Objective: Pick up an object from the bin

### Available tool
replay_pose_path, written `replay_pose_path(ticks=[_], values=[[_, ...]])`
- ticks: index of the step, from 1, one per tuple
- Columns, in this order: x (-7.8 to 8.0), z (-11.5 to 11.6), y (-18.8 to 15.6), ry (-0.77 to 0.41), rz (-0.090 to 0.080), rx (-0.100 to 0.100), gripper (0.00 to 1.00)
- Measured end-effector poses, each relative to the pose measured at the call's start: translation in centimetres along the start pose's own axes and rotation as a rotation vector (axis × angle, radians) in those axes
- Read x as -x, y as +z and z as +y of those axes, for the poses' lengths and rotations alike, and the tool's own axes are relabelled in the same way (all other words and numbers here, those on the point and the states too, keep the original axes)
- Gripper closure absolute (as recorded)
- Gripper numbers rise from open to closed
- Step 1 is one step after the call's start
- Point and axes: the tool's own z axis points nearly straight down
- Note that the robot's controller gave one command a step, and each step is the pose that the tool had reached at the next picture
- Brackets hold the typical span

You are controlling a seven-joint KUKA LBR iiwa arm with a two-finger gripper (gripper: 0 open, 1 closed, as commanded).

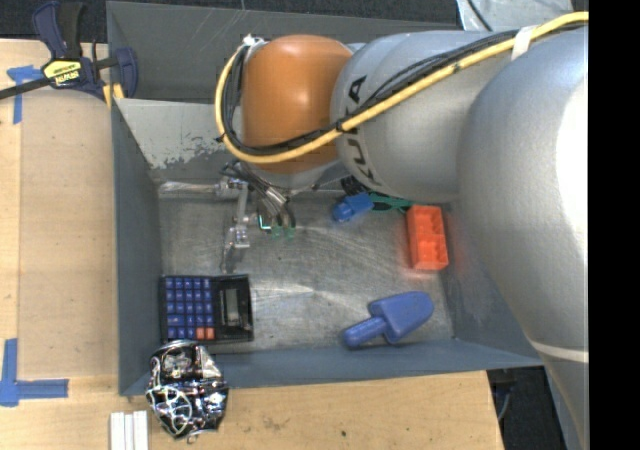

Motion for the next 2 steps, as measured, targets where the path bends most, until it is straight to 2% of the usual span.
replay_pose_path(ticks=[1, 2], values=[[0.2, -0.1, -0.4, 0.002, -0.008, 0.001, 0.0], [-0.2, -4.4, -0.4, -0.023, -0.007, 0.002, 0.0]])
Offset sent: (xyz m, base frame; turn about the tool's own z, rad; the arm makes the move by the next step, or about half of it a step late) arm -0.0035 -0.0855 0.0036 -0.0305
